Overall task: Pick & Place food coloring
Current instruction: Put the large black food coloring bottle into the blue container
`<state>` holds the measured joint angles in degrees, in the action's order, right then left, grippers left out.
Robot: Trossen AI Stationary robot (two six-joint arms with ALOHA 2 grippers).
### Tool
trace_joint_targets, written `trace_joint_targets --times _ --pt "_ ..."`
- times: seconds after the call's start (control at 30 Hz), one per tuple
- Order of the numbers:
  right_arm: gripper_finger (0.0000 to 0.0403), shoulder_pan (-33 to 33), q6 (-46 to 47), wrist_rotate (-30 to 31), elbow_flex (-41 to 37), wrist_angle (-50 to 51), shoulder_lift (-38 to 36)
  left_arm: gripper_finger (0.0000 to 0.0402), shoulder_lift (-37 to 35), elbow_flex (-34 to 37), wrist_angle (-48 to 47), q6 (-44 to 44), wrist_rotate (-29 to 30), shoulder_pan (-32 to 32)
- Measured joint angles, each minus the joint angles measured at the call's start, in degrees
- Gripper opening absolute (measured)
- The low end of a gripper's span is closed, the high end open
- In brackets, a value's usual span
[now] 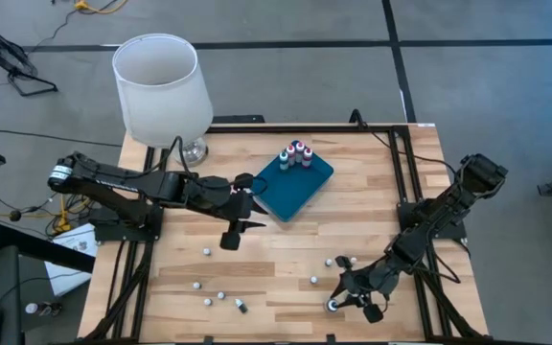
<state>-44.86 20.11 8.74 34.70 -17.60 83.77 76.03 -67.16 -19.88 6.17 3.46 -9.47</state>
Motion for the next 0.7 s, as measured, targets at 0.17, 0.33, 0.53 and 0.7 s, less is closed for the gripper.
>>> trace_joint_targets --times 0.17,0.33,0.53,0.7 --pt "0.0118 0.0 0.0 0.0 0.0 0.1 0.0 0.0135 0.0 0.0 0.0 0.0 0.0 0.0" --pt "0.0113 0.0 -0.1 0.0 0.0 0.4 0.0 0.0135 0.0 0.0 -0.2 0.0 0.0 0.0" --pt "0.0091 0.0 -0.4 0.0 0.0 0.4 0.0 0.0135 0.0 0.0 -0.2 0.0 0.0 0.0" --pt "0.0062 0.0 -1.0 0.0 0.0 0.4 0.0 0.0135 0.0 0.0 -0.2 -0.4 0.0 0.0"
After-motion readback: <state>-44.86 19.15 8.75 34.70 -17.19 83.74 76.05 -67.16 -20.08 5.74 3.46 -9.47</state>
